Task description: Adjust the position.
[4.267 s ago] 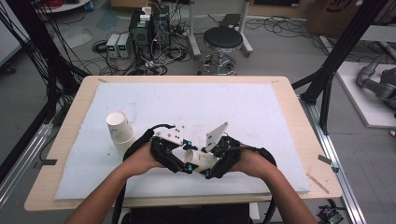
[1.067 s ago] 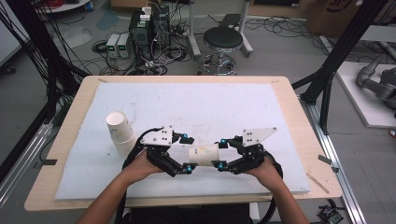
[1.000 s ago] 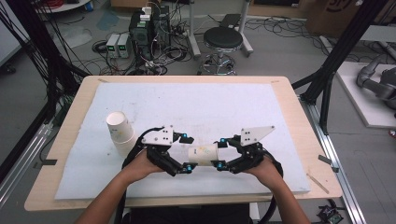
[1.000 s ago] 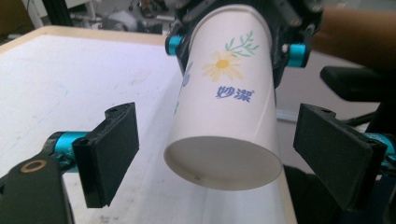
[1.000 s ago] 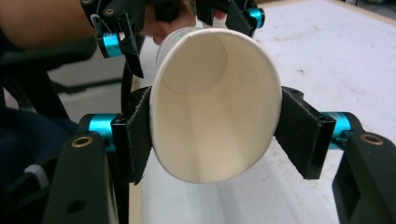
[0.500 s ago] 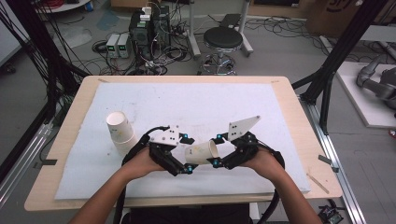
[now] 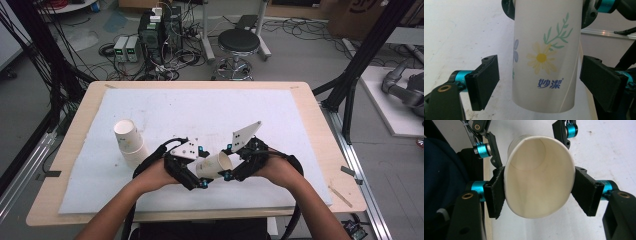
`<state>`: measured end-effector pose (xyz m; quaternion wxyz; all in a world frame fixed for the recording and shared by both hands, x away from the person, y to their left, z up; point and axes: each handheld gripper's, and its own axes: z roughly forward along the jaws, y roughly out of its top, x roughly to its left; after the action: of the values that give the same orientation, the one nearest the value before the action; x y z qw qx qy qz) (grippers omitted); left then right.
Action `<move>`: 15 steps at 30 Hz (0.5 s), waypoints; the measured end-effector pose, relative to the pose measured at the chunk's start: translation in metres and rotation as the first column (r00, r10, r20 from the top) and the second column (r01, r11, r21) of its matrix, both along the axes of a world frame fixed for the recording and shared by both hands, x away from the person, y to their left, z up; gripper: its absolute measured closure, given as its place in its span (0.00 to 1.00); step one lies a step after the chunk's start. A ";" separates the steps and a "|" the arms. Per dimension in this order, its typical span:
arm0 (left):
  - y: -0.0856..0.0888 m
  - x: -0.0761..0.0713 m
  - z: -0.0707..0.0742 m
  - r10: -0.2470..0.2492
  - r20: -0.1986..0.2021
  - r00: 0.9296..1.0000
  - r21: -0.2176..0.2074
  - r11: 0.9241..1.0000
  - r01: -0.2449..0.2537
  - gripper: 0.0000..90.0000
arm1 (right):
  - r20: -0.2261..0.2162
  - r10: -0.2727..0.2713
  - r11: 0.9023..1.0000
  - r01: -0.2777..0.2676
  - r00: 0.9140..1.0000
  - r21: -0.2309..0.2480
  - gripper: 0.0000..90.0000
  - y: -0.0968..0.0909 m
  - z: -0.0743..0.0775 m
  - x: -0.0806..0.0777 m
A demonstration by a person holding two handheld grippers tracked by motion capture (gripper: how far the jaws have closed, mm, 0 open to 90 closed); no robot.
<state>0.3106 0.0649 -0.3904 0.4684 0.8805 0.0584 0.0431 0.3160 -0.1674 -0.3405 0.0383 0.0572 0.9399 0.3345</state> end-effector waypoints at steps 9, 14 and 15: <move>-0.006 0.000 -0.002 -0.013 0.002 1.000 0.059 0.998 0.012 0.20 | -0.005 0.017 0.998 -0.018 1.000 -0.067 0.37 0.008 -0.003 0.000; -0.011 -0.001 -0.005 -0.009 -0.009 1.000 0.068 0.998 0.010 0.22 | 0.006 0.029 0.993 -0.028 1.000 -0.115 0.37 0.013 -0.004 0.000; -0.010 0.001 -0.004 -0.023 0.005 1.000 0.100 0.995 0.022 0.23 | 0.003 0.032 0.992 -0.031 0.999 -0.120 0.37 0.014 -0.004 0.000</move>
<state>0.3117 0.0545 -0.3946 0.4245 0.9033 0.0448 0.0435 0.3159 -0.1534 -0.3443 0.0388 0.0392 0.9590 0.2779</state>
